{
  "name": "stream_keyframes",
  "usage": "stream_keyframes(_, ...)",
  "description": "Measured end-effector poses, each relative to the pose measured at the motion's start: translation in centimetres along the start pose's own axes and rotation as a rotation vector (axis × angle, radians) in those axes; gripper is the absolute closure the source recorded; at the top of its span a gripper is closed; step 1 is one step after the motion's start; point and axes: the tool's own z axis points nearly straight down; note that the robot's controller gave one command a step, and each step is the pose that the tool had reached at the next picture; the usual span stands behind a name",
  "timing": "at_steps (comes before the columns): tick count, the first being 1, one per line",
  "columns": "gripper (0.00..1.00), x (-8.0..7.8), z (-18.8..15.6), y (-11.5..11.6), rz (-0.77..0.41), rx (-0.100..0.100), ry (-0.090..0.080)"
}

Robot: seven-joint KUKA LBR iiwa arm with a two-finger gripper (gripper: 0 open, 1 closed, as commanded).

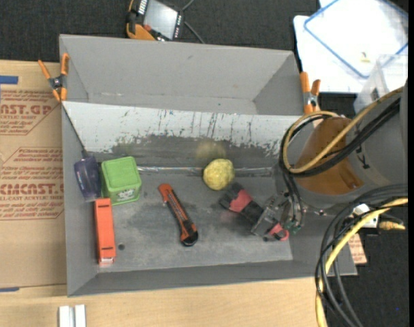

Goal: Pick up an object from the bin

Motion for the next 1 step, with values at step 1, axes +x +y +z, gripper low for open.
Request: stream_keyframes(1,1.0,0.22,-4.23,-0.09,0.001,0.003,0.008)
